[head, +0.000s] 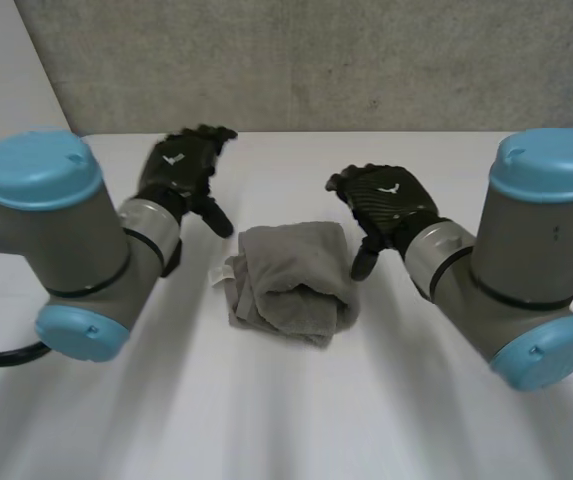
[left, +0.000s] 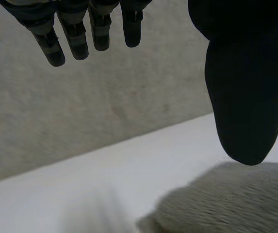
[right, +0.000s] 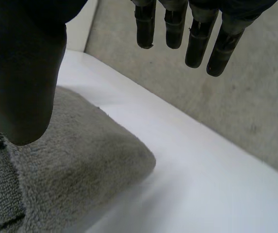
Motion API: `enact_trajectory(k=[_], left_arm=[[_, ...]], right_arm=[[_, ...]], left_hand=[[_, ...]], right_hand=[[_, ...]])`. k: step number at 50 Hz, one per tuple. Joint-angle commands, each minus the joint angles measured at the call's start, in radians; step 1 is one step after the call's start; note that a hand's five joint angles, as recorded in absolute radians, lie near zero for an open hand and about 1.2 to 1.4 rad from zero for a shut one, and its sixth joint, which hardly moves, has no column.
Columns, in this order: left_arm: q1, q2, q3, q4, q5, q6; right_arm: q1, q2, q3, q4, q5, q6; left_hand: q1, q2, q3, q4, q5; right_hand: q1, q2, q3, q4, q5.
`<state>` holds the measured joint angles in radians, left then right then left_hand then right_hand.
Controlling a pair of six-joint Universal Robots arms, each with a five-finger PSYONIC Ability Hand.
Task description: Fold the towel.
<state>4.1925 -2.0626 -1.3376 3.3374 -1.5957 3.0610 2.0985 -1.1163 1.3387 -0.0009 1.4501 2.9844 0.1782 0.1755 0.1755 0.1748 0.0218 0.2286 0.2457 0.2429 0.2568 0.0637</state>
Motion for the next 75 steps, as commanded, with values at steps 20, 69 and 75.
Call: enact_trajectory(k=[20,69,75], left_arm=[[-0.098,-0.266,0.044,-0.027,-0.004,0.127],[0.06,0.308,0.078,-0.285,-0.095,0.108],[0.06,0.317,0.077,-0.285,-0.092,0.108]], right_arm=[[-0.035,0.375,-0.234,0.111,-0.14,0.11],[-0.169,-0.22,-0.17,0.168,0.164,0.044],[-0.155,-0.203,-0.145,0.168,-0.015,-0.115]], left_hand=[[0.032,0.035,0.035,0.036,0.014],[0.018,0.02,0.02,0.021,0.0],[0.015,0.017,0.018,0.018,-0.003]], right_hand=[[-0.054,-0.071,-0.068,-0.082,-0.064],[-0.054,-0.071,-0.068,-0.082,-0.064],[-0.054,-0.071,-0.068,-0.082,-0.064]])
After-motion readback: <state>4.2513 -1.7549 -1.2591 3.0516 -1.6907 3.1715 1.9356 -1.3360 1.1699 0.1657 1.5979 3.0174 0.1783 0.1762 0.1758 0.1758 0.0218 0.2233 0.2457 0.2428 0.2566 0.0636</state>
